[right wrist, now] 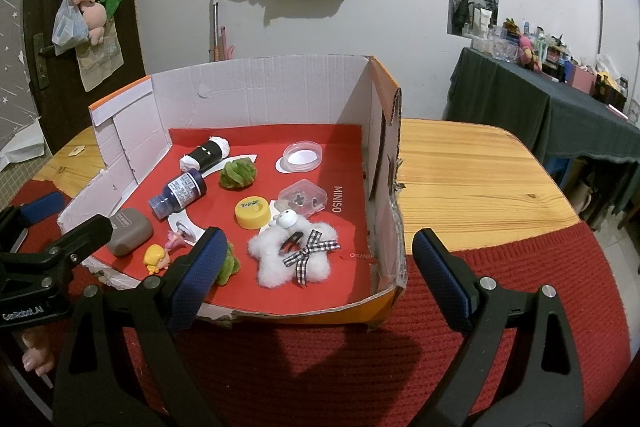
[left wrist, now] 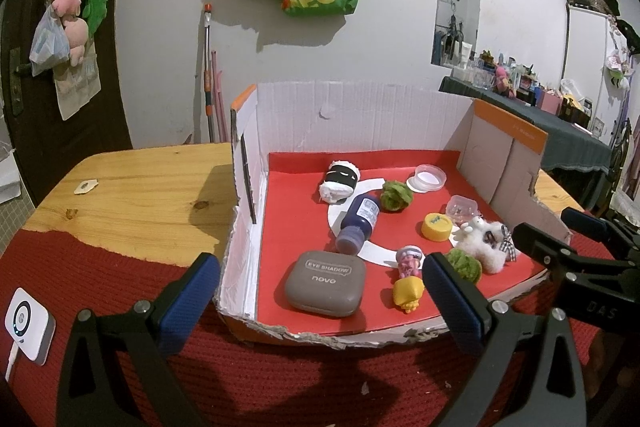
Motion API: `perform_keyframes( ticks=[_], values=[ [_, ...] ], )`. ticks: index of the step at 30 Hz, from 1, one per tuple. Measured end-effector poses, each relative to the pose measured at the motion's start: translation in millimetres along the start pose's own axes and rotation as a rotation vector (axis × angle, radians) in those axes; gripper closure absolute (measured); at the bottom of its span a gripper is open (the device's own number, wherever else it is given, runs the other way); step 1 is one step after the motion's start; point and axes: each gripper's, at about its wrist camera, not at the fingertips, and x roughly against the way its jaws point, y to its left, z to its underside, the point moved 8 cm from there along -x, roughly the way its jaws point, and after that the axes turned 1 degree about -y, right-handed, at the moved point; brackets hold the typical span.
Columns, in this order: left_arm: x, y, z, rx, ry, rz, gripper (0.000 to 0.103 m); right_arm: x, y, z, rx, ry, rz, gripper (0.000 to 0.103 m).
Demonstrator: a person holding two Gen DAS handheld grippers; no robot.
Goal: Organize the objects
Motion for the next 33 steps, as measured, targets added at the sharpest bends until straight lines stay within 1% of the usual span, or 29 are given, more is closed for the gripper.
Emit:
perform_keyframes(
  ticks=[6,9,16,21,27,33],
  values=[
    [6,-3,-3,-0.011,-0.025,-0.006,0.0,4,0,0,-0.004,-0.002,-0.004,0.008],
    [13,-5,-4,-0.019,-0.034,0.002,0.0,13,2,-1,-0.014,-0.001,-0.024,0.008],
    [33,-5,-5,-0.013,-0.039,0.007,0.0,35,5,-2,-0.002,-0.009,-0.009,0.008],
    [44,-5,5,-0.005,-0.006,0.02,0.0,45,7,11,-0.013,0.034,-0.026,0.008],
    [45,-7,28,-0.003,0.08,0.039,0.0,49,6,30,-0.01,0.09,-0.015,0.008],
    [39,-9,52,0.02,0.149,0.049,0.0,44,5,55,-0.014,0.164,-0.012,0.008]
  ],
)
